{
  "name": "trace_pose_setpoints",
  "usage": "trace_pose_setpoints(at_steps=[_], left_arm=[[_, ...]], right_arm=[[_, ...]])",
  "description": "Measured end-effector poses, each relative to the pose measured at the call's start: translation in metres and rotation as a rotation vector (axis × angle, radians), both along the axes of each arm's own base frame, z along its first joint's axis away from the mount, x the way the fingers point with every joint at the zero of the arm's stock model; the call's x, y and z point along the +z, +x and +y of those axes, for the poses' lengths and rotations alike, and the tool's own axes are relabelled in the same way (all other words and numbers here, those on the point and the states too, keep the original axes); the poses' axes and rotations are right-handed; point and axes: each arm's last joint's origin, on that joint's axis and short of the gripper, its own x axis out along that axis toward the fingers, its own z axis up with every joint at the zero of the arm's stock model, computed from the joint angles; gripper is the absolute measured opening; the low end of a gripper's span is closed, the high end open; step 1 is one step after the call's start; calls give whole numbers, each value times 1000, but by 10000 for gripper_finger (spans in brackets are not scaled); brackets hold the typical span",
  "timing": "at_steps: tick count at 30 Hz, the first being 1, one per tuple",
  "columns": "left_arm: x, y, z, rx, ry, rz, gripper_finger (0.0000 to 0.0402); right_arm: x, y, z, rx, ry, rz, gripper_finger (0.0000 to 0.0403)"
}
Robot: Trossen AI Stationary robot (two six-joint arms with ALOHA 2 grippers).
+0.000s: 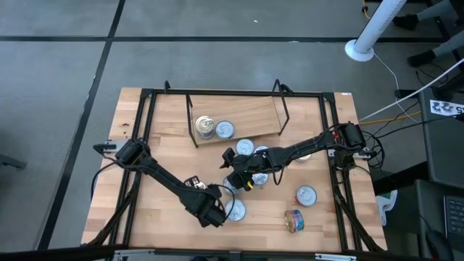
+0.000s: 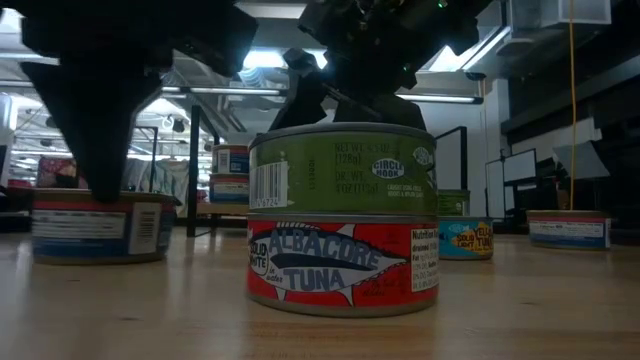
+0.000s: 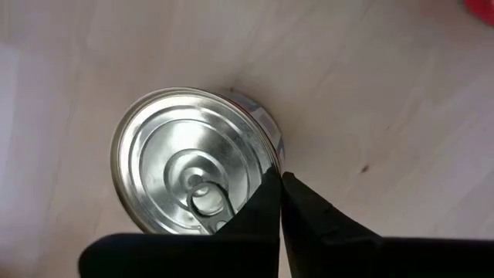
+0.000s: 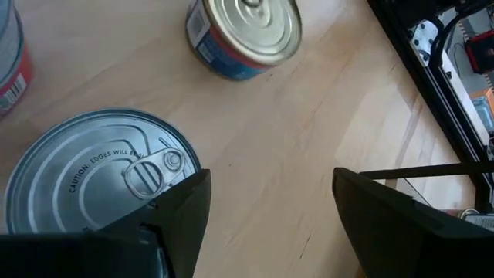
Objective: Stack canned seafood by type on shelf
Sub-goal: Stack the blue and pink tuna can on top of the other blue tuna cans on the shelf
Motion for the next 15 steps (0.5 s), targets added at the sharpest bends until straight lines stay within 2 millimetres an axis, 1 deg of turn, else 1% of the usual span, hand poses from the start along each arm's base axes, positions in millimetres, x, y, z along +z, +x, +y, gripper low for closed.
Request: trace_pose_setpoints(at_steps=[7,15], left_arm=[[1,8,5,-22,-19,-30,0],[5,15,9,-37,-47,-82,0]], right_arm=[[-1,-1,3,70,56,18,271],[-1,-1,3,76,57,19,271]])
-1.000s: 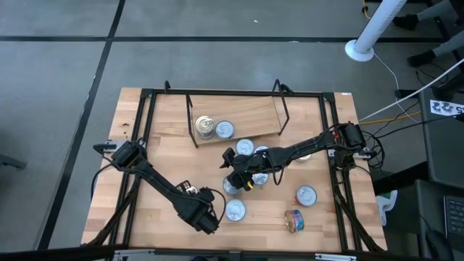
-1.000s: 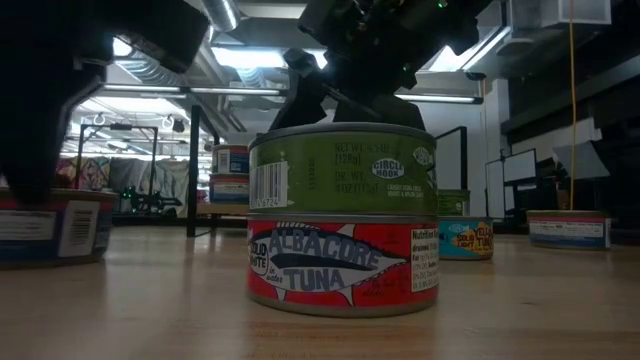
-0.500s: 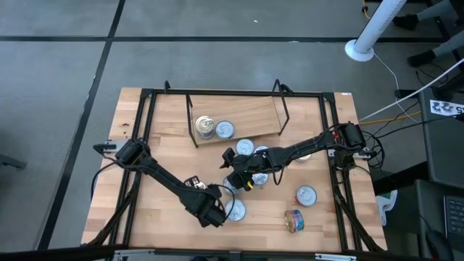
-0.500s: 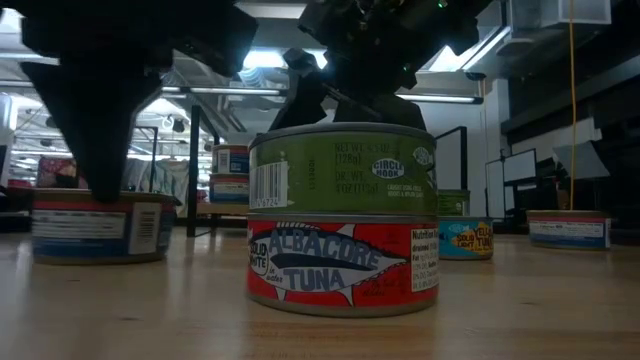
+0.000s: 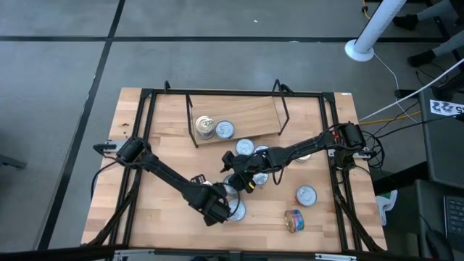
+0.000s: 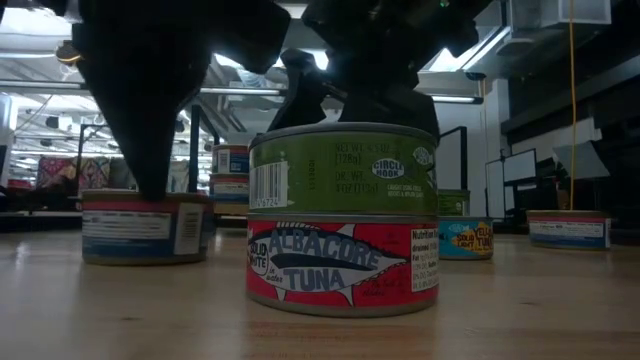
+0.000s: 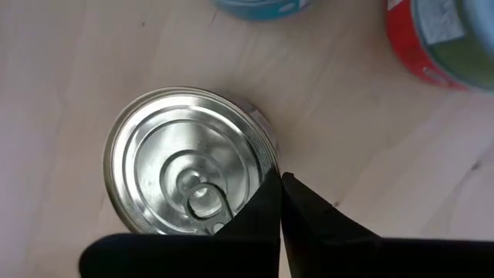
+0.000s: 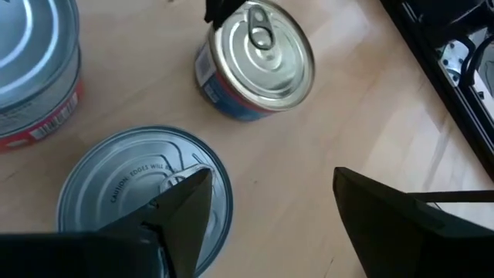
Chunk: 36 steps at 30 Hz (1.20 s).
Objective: Stack canned seafood by type on shelf
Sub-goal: Stack the blue and pink tuna can on top of the other blue tuna cans on the shelf
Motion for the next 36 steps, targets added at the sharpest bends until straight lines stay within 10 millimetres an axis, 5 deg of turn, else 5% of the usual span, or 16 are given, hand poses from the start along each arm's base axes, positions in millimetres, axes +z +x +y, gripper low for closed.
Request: trace_pose_setpoints(at_steps=[18,36], left_arm=[[42,-4,18,42,11,-137,0],[44,9,33,37,-33,-178,0]], right_arm=[[0,0,2,6,2,0,271],[0,-3,16,52,13,2,271]])
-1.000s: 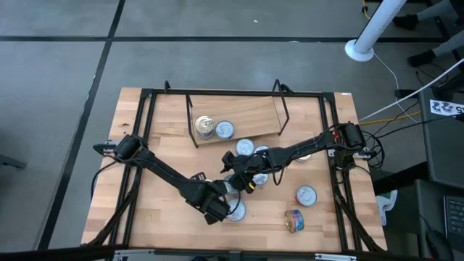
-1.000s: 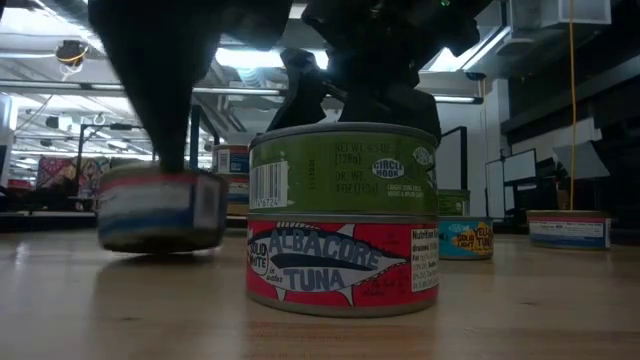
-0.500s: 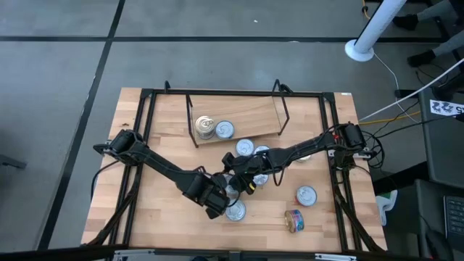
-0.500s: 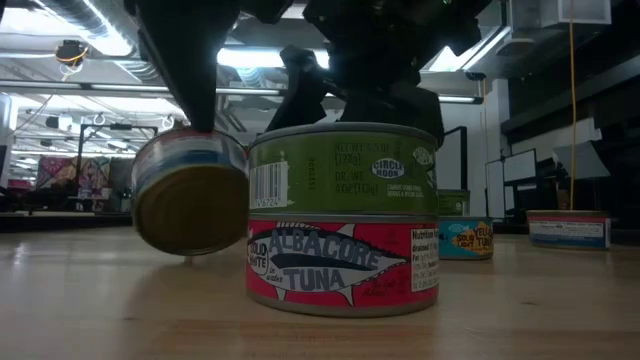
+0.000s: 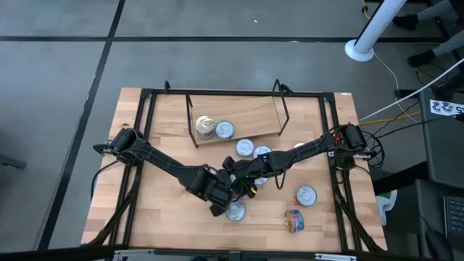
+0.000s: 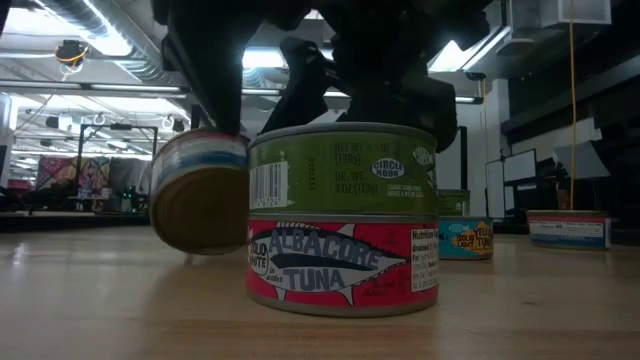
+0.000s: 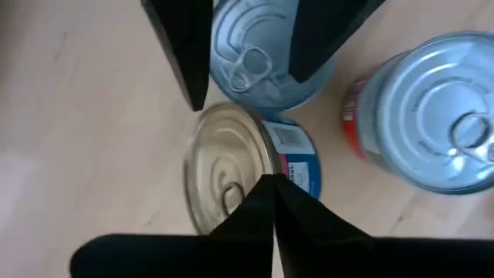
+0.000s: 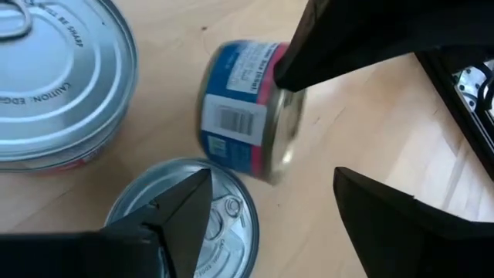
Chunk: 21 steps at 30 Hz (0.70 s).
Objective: Stack canned seafood by type on shelf
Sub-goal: Stack the blue and pink tuna can on top of the other blue tuna cans on the shelf
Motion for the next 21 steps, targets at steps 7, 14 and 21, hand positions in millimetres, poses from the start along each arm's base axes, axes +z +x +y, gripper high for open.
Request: trace_pose_setpoints(at_steps=[7,14,21], left_arm=[[0,1,0,-19,-15,3,0],[0,-1,5,-26,2,36,0],[-1,3,14,-21,-4,45,0]], right_arm=[[0,0,0,-1,1,1,271],[0,0,0,-2,2,1,271],[0,0,0,-3,2,0,271]])
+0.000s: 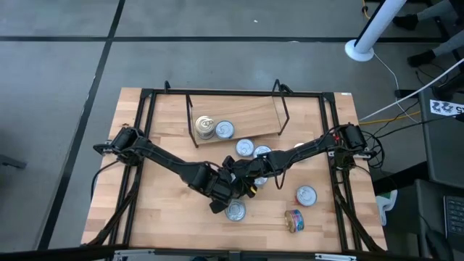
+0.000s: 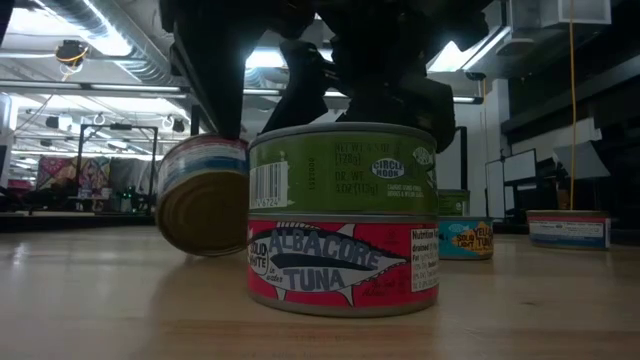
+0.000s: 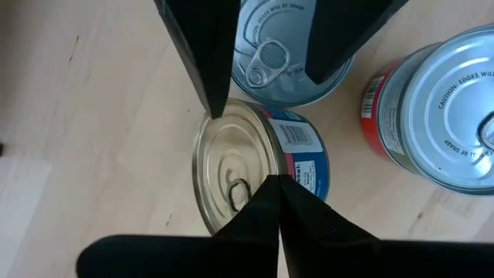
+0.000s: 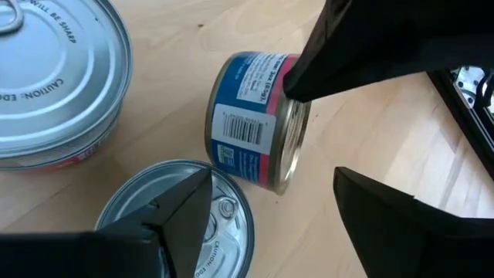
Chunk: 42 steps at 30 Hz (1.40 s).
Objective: Stack canned seafood by type on shelf
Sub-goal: Stack the blue and pink tuna can on top of the other blue tuna cans on the shelf
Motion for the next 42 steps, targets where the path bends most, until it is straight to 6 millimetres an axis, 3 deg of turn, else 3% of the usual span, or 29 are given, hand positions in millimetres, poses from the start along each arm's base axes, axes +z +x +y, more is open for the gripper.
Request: trace_pose_setpoints(at_steps=[18,42], left_arm=[[3,4,12,-53,-80,19,0],[3,4,12,9,-86,10,0]], right_arm=[[0,0,1,17,31,9,271],[-2,-3,1,-194,241,98,271]])
